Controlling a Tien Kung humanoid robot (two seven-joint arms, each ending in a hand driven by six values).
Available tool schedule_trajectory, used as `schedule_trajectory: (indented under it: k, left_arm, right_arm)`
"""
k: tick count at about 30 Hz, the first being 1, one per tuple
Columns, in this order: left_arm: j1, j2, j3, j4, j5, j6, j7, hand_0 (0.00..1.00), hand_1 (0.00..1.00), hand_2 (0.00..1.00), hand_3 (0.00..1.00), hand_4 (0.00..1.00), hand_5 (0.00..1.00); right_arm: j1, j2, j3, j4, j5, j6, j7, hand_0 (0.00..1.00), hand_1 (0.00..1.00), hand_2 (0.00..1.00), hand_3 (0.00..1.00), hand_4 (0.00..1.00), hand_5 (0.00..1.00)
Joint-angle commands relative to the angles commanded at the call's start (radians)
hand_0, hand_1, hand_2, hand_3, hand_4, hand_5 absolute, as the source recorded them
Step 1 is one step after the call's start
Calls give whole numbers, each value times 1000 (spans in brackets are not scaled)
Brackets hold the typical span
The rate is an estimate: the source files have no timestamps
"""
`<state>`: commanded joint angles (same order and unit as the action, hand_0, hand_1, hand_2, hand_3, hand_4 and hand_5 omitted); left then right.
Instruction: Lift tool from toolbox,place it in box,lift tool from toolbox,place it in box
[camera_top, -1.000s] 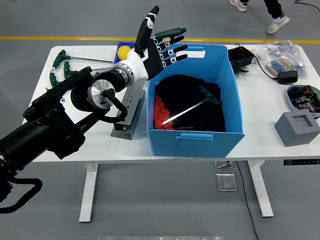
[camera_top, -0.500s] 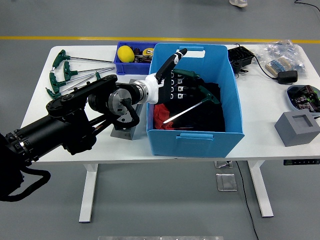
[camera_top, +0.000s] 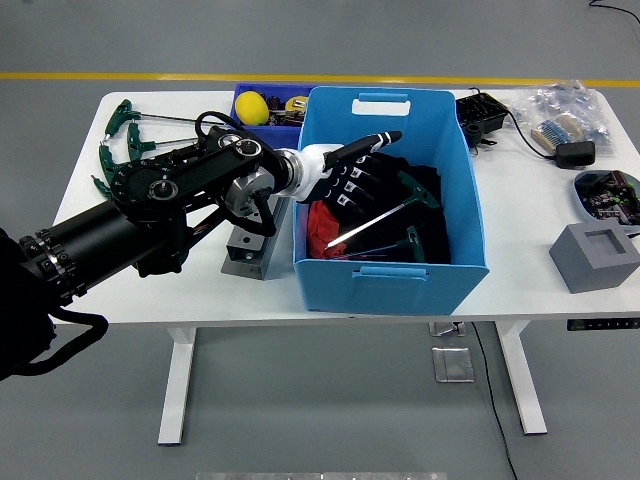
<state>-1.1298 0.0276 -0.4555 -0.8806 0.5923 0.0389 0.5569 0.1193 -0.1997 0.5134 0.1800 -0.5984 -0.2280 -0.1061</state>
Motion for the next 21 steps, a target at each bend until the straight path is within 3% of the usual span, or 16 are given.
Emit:
schedule_trajectory:
  k: [5,6,7,11,12,16,21]
  left_arm:
    - [37,20,-62,-84,191,77,-14,446,674,802,991,966,998]
    - [52,27,-89,-110,236,87,-22,474,674,778,923,923,998]
    - [63,31,-111,-127,275,83,-23,474,674,778,923,923,998]
    - [105,69,-226,-221,451,-26,-1,474,674,778,923,923,998]
    - [113,78,-247,-243,490,-46,-1,495,674,761,865,927,998]
    - [163,119,-326,-334,649,-82,-33,495,674,761,865,927,998]
    - [299,181,-466,-456,863,-119,-46,528,669,756,848,943,998]
  right_arm:
    - [0,1,0,0,9,-1,3,652,607,705,555,798,609]
    - [0,2,2,0,11,-1,3,651,606,705,555,798,609]
    - [0,3,4,0,11,-2,3,651,606,705,555,798,609]
    - [-3,6,23,0,3,-3,3,651,606,705,555,798,609]
    - [-4,7,27,0,2,-3,3,651,606,704,556,798,609]
    - [-10,10,43,0,-8,-3,0,651,606,704,556,798,609]
    - [-17,15,51,0,-5,-4,2,651,606,705,555,798,609]
